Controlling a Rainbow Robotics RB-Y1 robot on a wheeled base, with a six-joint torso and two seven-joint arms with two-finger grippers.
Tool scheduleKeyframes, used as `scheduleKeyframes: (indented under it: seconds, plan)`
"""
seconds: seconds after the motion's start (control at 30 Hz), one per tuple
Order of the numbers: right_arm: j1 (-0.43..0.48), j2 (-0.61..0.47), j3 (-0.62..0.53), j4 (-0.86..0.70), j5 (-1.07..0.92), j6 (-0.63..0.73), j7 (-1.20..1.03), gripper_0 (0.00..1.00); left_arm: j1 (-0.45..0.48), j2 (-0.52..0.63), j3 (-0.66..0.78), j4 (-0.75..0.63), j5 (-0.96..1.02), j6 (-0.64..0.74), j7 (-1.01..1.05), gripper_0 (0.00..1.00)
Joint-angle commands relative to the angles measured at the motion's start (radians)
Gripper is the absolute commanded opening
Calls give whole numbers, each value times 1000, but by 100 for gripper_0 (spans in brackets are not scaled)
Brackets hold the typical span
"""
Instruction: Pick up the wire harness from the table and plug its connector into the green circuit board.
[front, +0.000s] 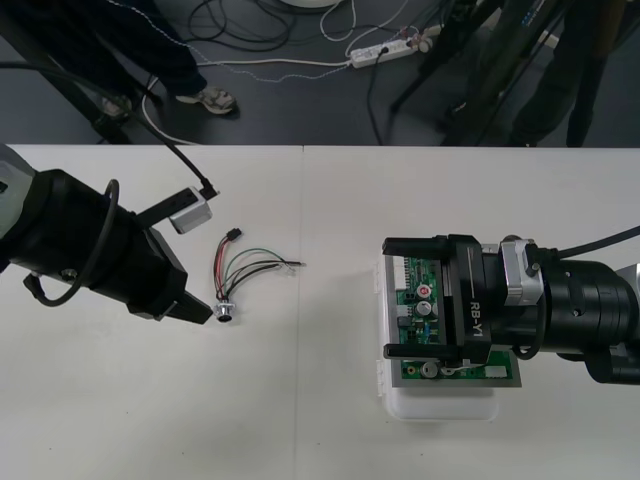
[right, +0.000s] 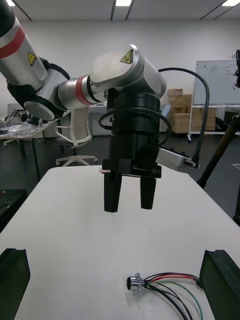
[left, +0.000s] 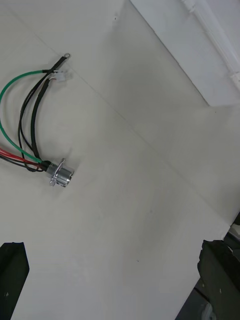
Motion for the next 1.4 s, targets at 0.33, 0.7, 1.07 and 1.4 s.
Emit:
scheduleKeyframes:
  seconds: [0.33, 0.7, 1.07, 1.4]
  plan:
    - [-26, 11, 5, -38, 31, 25, 20, 100, -91, -55, -117, 83, -113, -32, -68, 100]
    - [-29, 25, 5, -38, 31, 30, 26, 100, -139, -146, -183, 228, -198, -32, -71, 100]
    - [-29, 41, 5, -38, 31, 28, 28, 100, -200, -247, -246, 366, -331, -32, -71, 100]
    - [-29, 41, 5, -38, 31, 28, 30, 100, -216, -337, -246, 485, -460, -32, -71, 100]
